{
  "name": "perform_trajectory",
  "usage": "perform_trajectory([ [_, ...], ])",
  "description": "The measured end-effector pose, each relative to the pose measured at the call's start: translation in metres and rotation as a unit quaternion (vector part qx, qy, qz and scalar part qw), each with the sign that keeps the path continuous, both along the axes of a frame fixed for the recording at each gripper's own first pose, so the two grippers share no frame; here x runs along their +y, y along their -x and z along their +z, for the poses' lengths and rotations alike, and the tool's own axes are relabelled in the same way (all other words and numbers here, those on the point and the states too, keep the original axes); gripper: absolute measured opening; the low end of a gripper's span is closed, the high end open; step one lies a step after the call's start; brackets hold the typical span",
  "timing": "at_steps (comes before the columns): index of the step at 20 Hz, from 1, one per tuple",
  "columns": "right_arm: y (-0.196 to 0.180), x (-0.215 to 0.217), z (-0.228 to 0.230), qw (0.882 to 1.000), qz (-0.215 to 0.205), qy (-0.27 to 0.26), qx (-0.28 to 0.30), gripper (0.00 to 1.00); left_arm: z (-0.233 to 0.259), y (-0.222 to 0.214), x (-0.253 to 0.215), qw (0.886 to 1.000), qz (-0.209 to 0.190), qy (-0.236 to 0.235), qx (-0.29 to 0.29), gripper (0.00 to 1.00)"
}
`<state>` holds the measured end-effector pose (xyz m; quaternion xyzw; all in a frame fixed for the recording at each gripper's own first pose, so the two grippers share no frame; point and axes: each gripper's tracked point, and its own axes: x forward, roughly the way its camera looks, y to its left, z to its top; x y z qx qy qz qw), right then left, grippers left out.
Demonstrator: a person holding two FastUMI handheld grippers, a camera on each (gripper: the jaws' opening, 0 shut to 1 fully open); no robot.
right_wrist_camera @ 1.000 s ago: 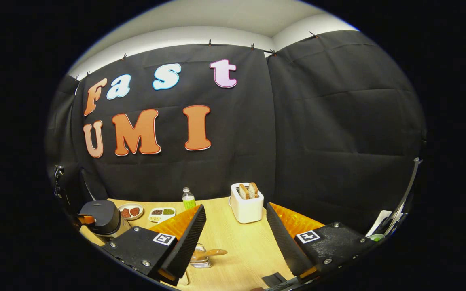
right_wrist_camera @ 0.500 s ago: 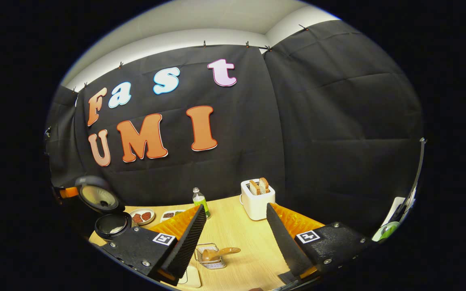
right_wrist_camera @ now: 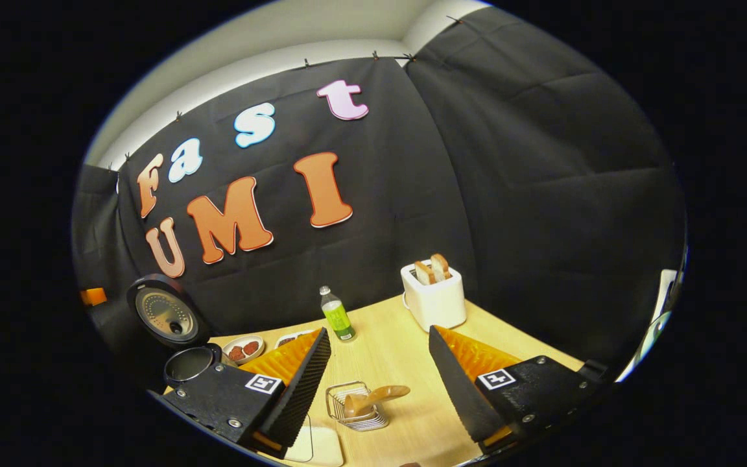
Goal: Close the left gripper, press the button to open the rice cooker; take a wooden spoon from the chopstick holder with the right hand, scoop a spoonful of rice and pour it into the rice cooker, then put the wooden spoon back into the chopstick holder.
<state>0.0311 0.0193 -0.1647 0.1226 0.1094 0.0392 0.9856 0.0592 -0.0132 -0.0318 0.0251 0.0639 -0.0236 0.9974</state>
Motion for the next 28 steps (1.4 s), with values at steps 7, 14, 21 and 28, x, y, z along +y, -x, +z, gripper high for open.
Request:
perform_trajectory([
  [7, -0.016, 0.006, -0.062, 0.995, -0.012, -0.086, 0.047, 0.95, 0.015, 0.015, 0.020, 1.000, 0.018, -0.002, -0.016, 0.41],
  [14, -0.019, 0.027, -0.109, 0.986, -0.003, -0.141, 0.094, 0.94, 0.011, 0.029, 0.046, 0.998, 0.059, 0.015, -0.014, 0.88],
  [21, -0.024, 0.032, -0.118, 0.974, -0.013, -0.200, 0.102, 0.57, -0.003, 0.041, 0.075, 0.995, 0.095, 0.005, 0.009, 1.00],
  [28, -0.038, 0.049, -0.124, 0.961, -0.010, -0.227, 0.158, 0.30, -0.002, 0.042, 0.079, 0.995, 0.098, -0.008, 0.007, 1.00],
])
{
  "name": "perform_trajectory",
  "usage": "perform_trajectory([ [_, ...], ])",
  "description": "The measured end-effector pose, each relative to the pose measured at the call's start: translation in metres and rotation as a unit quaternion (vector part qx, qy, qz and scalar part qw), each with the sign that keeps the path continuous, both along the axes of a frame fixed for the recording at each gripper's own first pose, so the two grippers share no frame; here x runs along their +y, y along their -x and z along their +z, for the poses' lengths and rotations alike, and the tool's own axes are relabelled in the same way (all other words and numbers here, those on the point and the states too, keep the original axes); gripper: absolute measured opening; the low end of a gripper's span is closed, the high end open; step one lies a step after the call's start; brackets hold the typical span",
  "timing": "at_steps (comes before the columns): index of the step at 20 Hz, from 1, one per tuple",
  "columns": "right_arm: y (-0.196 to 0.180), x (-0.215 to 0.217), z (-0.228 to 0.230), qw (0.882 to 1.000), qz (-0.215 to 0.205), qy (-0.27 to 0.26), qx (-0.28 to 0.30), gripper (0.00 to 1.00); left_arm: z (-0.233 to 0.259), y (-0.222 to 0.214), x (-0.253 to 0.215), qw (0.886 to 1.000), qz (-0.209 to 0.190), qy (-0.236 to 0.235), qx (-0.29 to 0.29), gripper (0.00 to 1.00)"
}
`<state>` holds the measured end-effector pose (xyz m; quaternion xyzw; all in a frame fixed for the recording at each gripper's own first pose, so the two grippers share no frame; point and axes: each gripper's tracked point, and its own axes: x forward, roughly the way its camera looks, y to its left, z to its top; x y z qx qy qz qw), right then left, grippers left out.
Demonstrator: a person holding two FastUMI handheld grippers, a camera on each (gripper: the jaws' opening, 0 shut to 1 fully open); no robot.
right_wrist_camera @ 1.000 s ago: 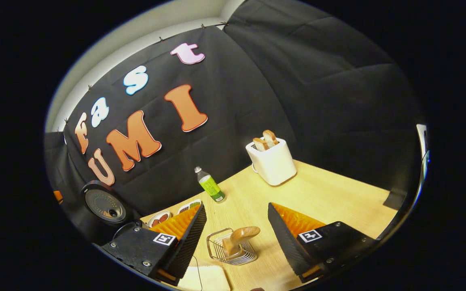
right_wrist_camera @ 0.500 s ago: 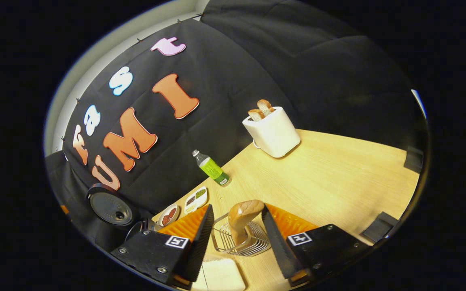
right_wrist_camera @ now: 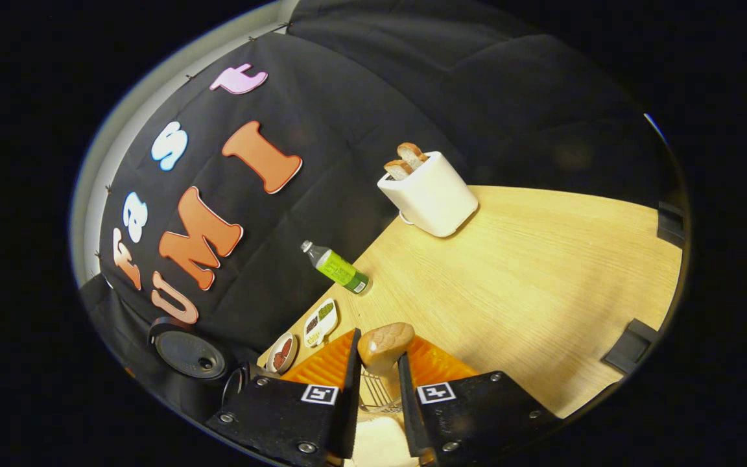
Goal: Close the left gripper, press the button to open the rice cooker; take a wooden spoon from the chopstick holder with the right hand, scoop a spoonful of rice and pour it into the rice cooker, then put the wooden spoon back into the chopstick holder.
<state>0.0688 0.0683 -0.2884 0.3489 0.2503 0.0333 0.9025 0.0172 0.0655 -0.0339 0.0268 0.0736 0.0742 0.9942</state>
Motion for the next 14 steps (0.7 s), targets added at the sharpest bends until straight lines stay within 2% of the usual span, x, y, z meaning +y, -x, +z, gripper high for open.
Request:
perform_trajectory([
  [1, -0.002, 0.005, 0.002, 1.000, 0.005, -0.001, 0.005, 0.27, 0.001, 0.000, 0.000, 1.000, 0.001, -0.003, 0.000, 0.97],
  [2, -0.002, 0.007, 0.004, 1.000, 0.009, 0.007, 0.007, 0.25, 0.002, 0.000, 0.001, 1.000, 0.001, -0.005, -0.001, 1.00],
  [7, -0.003, 0.011, 0.035, 0.998, 0.021, 0.060, -0.019, 0.15, 0.010, 0.006, 0.004, 1.000, 0.000, 0.003, -0.012, 1.00],
  [8, 0.000, 0.012, 0.044, 0.997, 0.026, 0.073, -0.028, 0.14, 0.011, 0.006, 0.005, 1.000, 0.000, 0.006, -0.016, 0.97],
  [10, 0.006, 0.016, 0.065, 0.993, 0.037, 0.097, -0.048, 0.12, 0.014, 0.008, 0.006, 1.000, -0.001, 0.011, -0.021, 1.00],
  [14, 0.031, 0.032, 0.114, 0.987, 0.067, 0.117, -0.091, 0.11, 0.022, 0.009, 0.007, 0.999, -0.005, 0.014, -0.033, 0.97],
])
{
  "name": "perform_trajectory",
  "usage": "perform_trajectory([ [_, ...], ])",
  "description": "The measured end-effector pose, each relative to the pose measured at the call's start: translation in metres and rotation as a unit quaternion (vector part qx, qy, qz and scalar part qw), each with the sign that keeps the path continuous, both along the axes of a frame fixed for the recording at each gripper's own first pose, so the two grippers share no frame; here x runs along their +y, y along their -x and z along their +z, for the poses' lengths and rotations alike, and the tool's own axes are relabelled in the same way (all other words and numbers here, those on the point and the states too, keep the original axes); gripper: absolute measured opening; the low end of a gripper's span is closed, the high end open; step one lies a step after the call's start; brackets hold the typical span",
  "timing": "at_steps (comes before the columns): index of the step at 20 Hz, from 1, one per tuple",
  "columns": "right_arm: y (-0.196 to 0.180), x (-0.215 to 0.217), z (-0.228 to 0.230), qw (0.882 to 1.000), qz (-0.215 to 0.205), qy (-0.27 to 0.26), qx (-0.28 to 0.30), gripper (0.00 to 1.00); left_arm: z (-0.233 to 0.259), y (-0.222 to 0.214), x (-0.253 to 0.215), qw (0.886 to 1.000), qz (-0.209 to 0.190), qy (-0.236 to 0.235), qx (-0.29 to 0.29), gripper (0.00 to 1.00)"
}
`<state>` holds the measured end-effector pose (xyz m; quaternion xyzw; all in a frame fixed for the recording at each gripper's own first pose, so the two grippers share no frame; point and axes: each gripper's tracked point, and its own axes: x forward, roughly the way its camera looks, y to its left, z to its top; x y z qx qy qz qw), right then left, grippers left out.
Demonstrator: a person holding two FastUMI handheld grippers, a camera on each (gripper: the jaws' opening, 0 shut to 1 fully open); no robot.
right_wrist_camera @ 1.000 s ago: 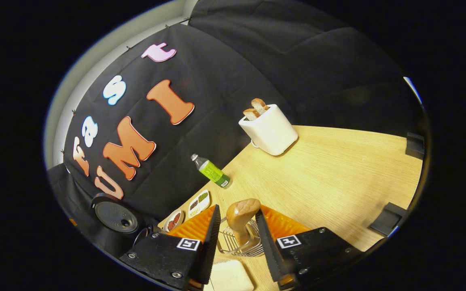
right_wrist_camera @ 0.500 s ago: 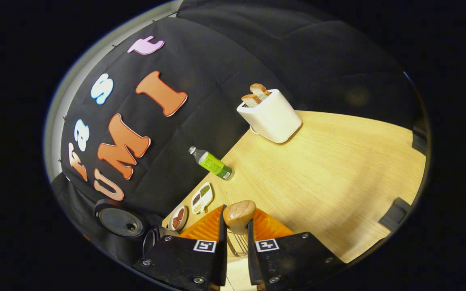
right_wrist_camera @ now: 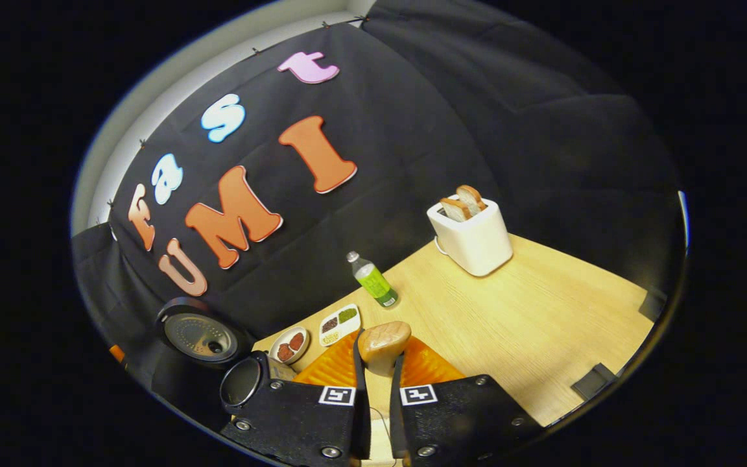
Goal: Close the left gripper, press the button to open the rice cooker; take a wooden spoon from the chopstick holder with the right hand, scoop a spoonful of rice and pour it into the rice cooker, then put the wooden spoon back into the chopstick holder.
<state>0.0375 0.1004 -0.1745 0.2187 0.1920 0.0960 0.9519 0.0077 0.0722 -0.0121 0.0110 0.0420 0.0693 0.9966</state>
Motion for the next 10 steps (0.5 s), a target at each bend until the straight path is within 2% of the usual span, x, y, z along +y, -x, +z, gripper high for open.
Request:
perform_trajectory([
  [1, 0.008, 0.007, 0.008, 1.000, 0.010, 0.007, -0.006, 0.11, 0.001, 0.000, 0.000, 1.000, -0.001, 0.000, -0.001, 1.00],
  [5, 0.038, 0.046, 0.015, 0.998, 0.059, 0.032, -0.016, 0.11, 0.000, -0.003, -0.002, 1.000, -0.007, 0.002, -0.003, 1.00],
  [10, 0.064, 0.095, -0.015, 0.990, 0.126, 0.062, -0.008, 0.11, -0.005, -0.003, 0.002, 1.000, -0.003, -0.004, 0.001, 1.00],
])
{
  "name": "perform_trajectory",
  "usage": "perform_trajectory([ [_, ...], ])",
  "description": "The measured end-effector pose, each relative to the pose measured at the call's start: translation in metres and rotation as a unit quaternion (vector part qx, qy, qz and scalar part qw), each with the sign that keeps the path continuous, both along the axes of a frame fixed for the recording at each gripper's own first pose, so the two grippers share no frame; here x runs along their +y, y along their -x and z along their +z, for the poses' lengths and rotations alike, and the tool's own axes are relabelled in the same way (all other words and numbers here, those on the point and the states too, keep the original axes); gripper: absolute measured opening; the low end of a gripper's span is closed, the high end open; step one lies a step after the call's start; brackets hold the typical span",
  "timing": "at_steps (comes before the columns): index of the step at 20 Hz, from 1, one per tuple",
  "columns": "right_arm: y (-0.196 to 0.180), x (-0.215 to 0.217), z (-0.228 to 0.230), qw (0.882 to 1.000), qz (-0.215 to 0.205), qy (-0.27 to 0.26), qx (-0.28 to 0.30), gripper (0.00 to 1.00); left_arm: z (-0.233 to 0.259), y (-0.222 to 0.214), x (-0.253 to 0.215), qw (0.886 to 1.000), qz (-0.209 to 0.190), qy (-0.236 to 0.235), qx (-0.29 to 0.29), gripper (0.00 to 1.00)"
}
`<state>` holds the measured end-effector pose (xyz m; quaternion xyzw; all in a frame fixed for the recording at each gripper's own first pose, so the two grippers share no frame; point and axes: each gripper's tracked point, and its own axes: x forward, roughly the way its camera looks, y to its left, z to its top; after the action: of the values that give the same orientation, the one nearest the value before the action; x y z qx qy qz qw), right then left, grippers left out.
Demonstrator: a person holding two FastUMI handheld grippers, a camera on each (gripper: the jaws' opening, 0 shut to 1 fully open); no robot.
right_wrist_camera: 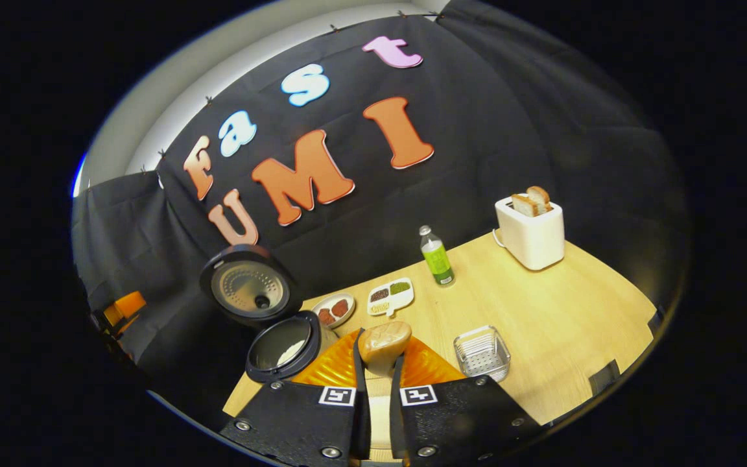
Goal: Close the left gripper, press the button to open the rice cooker; take a wooden spoon from the chopstick holder with the right hand, scoop a spoonful of rice and pour it into the rice cooker, then put the wooden spoon back into the chopstick holder.
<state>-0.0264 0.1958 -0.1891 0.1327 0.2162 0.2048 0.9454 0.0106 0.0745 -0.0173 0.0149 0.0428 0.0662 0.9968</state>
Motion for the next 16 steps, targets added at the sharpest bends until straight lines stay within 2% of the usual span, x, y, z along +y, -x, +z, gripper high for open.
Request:
perform_trajectory([
  [5, 0.000, 0.011, -0.043, 0.995, 0.024, 0.091, -0.012, 0.11, -0.009, 0.003, 0.012, 1.000, 0.013, -0.003, 0.011, 1.00],
  [8, 0.005, 0.015, -0.065, 0.991, 0.036, 0.127, -0.009, 0.11, -0.012, 0.006, 0.018, 1.000, 0.021, -0.006, 0.016, 1.00],
  [9, 0.007, 0.016, -0.072, 0.989, 0.037, 0.141, -0.007, 0.11, -0.014, 0.005, 0.019, 1.000, 0.023, -0.006, 0.017, 0.97],
  [10, 0.007, 0.016, -0.077, 0.987, 0.036, 0.156, -0.007, 0.11, -0.015, 0.004, 0.020, 1.000, 0.024, -0.006, 0.019, 1.00],
  [16, 0.024, 0.025, -0.100, 0.972, 0.049, 0.231, -0.006, 0.11, -0.016, 0.002, 0.020, 1.000, 0.023, -0.009, 0.019, 1.00],
])
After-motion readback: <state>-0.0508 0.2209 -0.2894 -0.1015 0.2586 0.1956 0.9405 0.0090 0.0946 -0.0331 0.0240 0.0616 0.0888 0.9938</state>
